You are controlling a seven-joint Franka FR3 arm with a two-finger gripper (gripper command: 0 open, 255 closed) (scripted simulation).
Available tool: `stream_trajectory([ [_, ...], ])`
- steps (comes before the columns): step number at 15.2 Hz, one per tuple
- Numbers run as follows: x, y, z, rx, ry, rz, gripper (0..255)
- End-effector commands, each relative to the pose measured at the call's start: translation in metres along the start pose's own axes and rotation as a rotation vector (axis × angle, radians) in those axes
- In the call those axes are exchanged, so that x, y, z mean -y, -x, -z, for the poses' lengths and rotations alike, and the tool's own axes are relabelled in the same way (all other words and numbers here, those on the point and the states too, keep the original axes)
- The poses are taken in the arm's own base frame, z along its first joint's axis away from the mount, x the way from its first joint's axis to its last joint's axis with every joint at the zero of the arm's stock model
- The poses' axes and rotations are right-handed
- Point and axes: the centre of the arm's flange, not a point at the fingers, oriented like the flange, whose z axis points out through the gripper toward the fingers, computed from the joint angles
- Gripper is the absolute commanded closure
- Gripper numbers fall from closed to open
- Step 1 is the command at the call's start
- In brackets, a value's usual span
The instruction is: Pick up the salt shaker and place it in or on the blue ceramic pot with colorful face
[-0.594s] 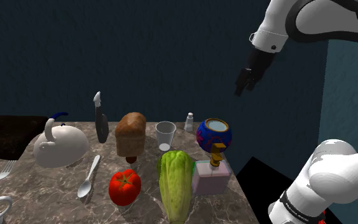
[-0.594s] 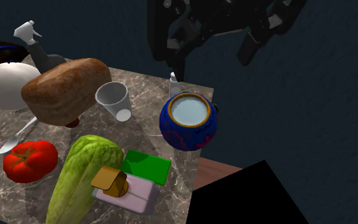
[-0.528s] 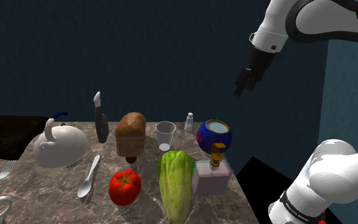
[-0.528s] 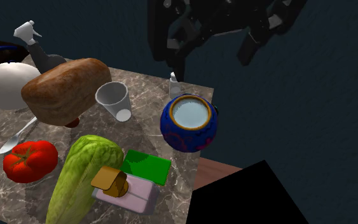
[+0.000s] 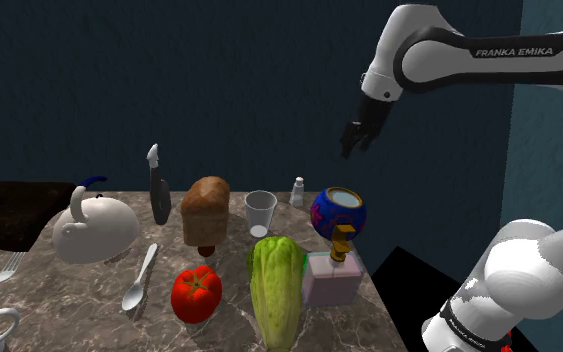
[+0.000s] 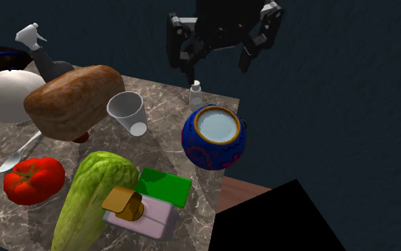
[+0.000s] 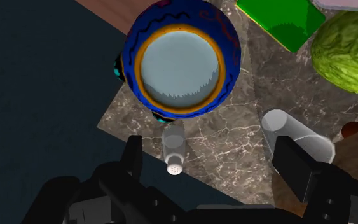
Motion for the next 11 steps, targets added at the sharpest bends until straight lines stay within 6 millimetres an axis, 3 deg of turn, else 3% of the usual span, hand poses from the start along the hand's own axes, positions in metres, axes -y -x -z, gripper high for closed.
stream_trajectory([
  [1, -0.002, -0.019, -0.020, -0.001, -0.003, -0.001, 0],
  [11, -0.013, -0.112, -0.114, 0.001, -0.015, -0.009, 0],
])
